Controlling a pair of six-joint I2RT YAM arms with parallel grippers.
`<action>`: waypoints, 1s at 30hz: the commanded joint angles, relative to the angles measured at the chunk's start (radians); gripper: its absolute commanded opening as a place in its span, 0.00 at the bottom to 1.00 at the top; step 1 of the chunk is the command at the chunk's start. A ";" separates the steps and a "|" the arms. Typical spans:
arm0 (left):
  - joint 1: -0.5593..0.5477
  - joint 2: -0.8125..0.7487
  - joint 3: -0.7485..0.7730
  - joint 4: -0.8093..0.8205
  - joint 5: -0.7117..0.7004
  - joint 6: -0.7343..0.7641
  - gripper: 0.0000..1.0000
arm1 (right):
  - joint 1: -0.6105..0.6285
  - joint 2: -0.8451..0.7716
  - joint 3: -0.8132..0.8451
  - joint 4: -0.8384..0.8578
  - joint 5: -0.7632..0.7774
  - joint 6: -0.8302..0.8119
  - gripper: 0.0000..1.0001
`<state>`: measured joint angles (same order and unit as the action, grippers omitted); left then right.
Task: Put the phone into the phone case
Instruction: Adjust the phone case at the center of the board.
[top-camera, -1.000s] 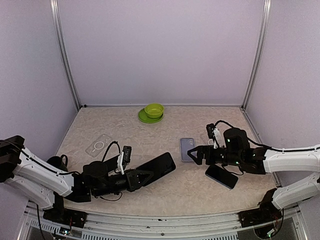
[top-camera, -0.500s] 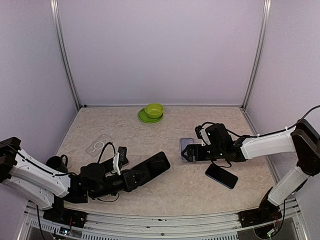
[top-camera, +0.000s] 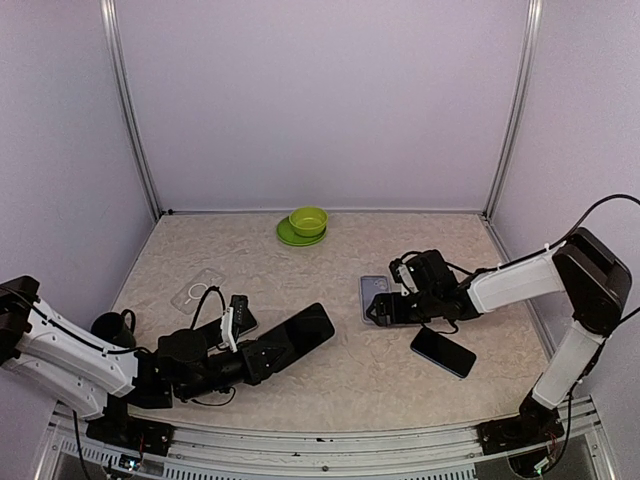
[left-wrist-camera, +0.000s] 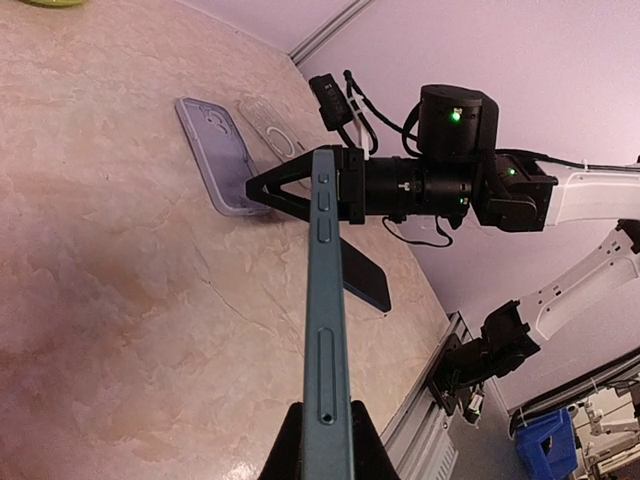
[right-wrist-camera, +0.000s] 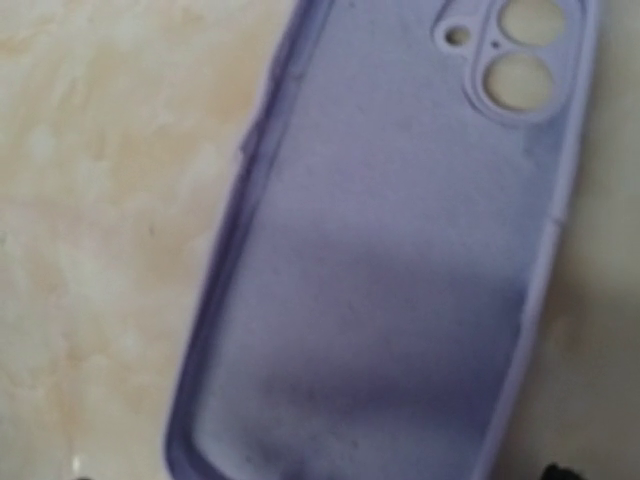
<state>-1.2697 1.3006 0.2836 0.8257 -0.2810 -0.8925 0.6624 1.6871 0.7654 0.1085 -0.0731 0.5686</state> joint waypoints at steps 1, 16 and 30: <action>-0.005 -0.009 -0.001 0.062 -0.024 0.009 0.00 | -0.012 0.038 0.031 0.023 -0.034 -0.016 0.95; -0.003 -0.005 -0.011 0.066 -0.050 0.009 0.00 | 0.011 0.072 0.004 0.122 -0.219 0.021 0.85; -0.002 0.013 -0.018 0.086 -0.048 -0.001 0.00 | 0.100 0.158 0.122 0.129 -0.269 -0.006 0.82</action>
<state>-1.2697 1.3186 0.2752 0.8383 -0.3157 -0.8932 0.7349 1.8187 0.8391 0.2630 -0.3229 0.5758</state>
